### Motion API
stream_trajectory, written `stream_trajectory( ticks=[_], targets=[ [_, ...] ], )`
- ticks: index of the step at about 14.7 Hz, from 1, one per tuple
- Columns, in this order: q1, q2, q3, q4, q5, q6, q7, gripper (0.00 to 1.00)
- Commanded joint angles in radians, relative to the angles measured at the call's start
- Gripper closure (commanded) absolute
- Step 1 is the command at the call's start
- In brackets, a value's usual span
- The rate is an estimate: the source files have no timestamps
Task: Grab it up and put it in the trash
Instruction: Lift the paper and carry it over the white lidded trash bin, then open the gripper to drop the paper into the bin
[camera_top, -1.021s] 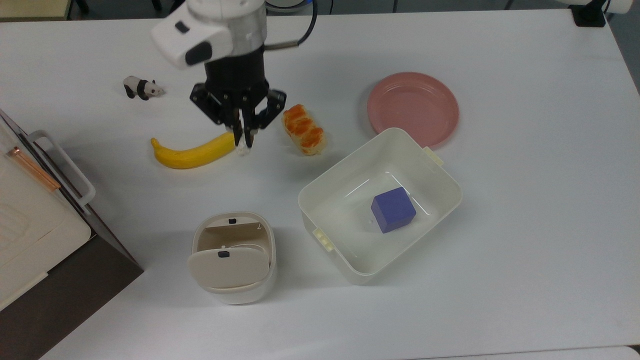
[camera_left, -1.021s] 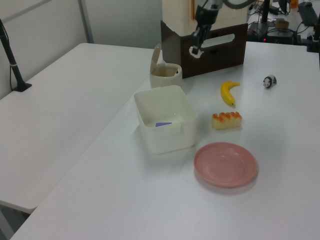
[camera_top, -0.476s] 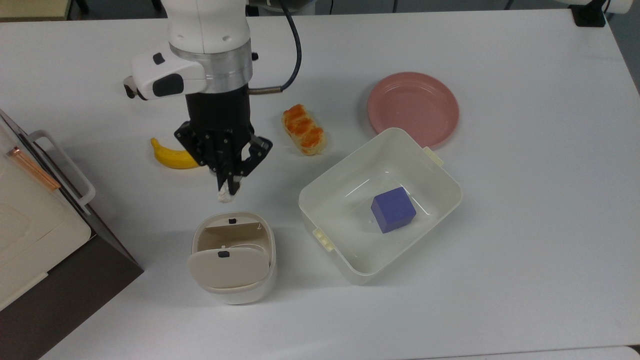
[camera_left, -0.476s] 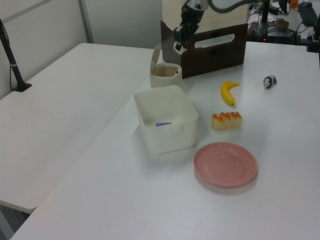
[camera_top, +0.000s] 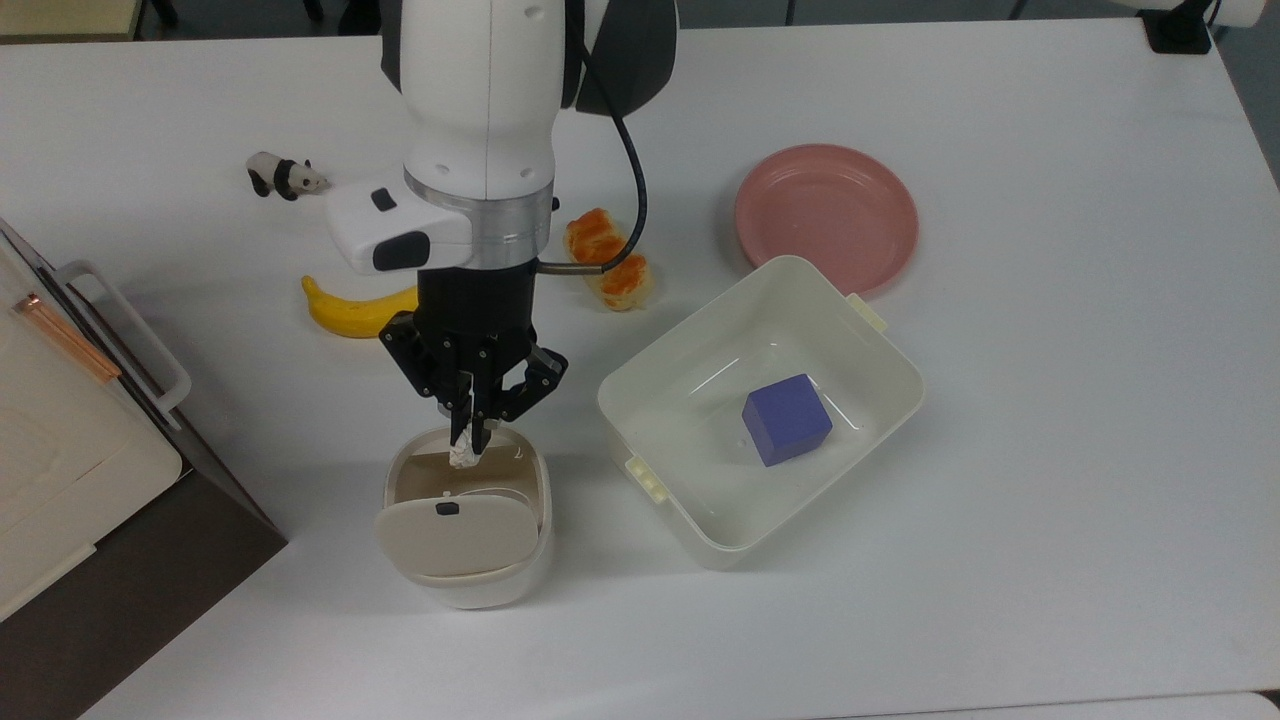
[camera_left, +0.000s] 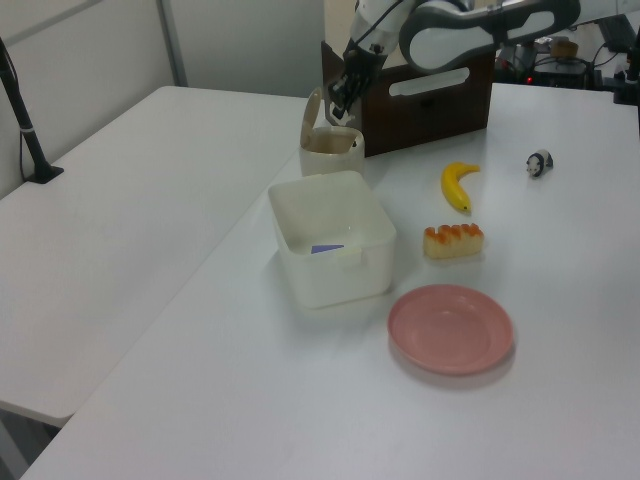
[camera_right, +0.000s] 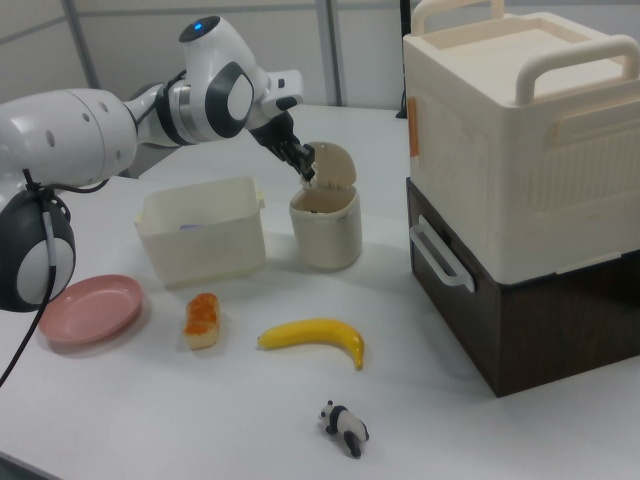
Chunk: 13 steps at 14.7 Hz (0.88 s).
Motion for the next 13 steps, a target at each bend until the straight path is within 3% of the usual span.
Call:
stream_trajectory(
  ticks=[1, 4, 10, 13],
  targets=[
    [0.011, 0.023, -0.007, 0.019, -0.04, 0.047, 0.04, 0.9],
    [0.019, 0.031, -0.005, 0.019, -0.066, 0.049, 0.042, 0.86],
    [0.019, 0.029, -0.005, 0.005, -0.074, 0.047, 0.04, 0.41],
    [0.017, 0.029, -0.005, 0.005, -0.074, 0.047, 0.04, 0.39]
  ],
)
